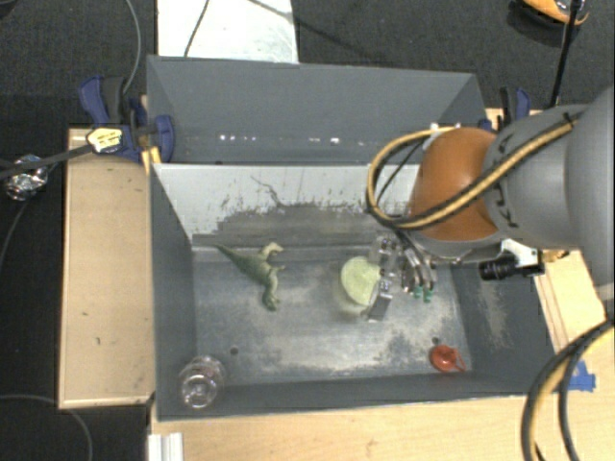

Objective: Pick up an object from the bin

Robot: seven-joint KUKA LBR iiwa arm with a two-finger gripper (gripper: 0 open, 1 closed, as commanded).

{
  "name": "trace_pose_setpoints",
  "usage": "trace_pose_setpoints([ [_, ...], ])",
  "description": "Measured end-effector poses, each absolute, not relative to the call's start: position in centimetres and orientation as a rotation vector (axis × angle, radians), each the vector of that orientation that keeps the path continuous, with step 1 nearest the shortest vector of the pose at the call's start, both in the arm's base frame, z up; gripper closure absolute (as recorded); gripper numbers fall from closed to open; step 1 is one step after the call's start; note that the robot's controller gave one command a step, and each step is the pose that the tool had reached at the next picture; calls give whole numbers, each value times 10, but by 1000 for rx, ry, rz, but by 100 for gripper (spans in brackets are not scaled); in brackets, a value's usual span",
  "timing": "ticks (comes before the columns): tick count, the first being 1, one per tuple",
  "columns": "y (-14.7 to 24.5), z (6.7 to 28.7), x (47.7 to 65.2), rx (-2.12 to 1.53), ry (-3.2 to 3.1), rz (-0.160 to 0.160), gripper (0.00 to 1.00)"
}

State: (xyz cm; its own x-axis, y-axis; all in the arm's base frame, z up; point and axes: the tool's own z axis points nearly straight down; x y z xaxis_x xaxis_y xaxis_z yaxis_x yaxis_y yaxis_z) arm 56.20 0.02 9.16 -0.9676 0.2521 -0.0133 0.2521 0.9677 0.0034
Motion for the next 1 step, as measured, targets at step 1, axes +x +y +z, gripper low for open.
trace_pose_setpoints([
  [1, 11, 72, 559, 429, 3078, 6, 100],
])
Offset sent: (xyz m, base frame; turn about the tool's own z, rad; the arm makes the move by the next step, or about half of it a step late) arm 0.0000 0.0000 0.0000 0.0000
